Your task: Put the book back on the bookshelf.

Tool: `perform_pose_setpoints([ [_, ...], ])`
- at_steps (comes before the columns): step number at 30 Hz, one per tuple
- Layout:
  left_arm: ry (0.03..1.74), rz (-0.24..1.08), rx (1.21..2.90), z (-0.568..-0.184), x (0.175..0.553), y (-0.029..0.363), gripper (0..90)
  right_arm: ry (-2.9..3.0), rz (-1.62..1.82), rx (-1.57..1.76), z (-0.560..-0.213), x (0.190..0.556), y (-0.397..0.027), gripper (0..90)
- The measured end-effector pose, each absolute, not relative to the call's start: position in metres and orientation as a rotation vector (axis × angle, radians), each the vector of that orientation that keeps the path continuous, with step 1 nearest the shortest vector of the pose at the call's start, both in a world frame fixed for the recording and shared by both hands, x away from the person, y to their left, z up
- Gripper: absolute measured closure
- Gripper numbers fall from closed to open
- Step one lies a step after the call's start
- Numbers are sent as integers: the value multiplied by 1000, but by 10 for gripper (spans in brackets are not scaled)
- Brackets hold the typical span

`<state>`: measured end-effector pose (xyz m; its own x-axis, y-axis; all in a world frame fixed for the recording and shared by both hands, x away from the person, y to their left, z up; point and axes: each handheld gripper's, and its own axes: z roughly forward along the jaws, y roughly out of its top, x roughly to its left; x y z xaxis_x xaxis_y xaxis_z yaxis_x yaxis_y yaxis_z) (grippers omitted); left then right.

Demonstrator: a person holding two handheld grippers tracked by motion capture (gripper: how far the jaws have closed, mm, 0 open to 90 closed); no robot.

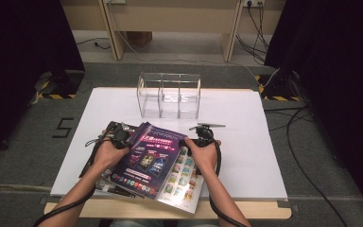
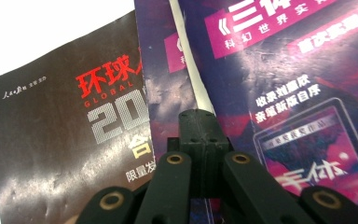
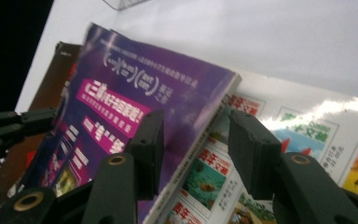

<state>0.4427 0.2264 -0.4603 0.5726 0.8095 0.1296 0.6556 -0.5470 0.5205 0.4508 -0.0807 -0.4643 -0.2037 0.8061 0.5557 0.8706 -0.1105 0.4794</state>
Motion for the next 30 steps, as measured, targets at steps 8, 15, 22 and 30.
perform_pose_setpoints([
  [8, 1190, 495, 2385, -460, 444, 227, 900, -1988, -1224, -1890, -470, 454, -75, 546],
  [15, 1229, 458, 2342, -463, 445, 232, 900, -1969, -1250, -1906, -468, 452, -72, 624],
  [22, 1231, 482, 2345, -464, 444, 230, 900, -2095, -1307, -1882, -446, 446, -64, 707],
  [30, 1237, 498, 2347, -464, 443, 228, 900, -2067, -1364, -1782, -439, 448, -55, 713],
])
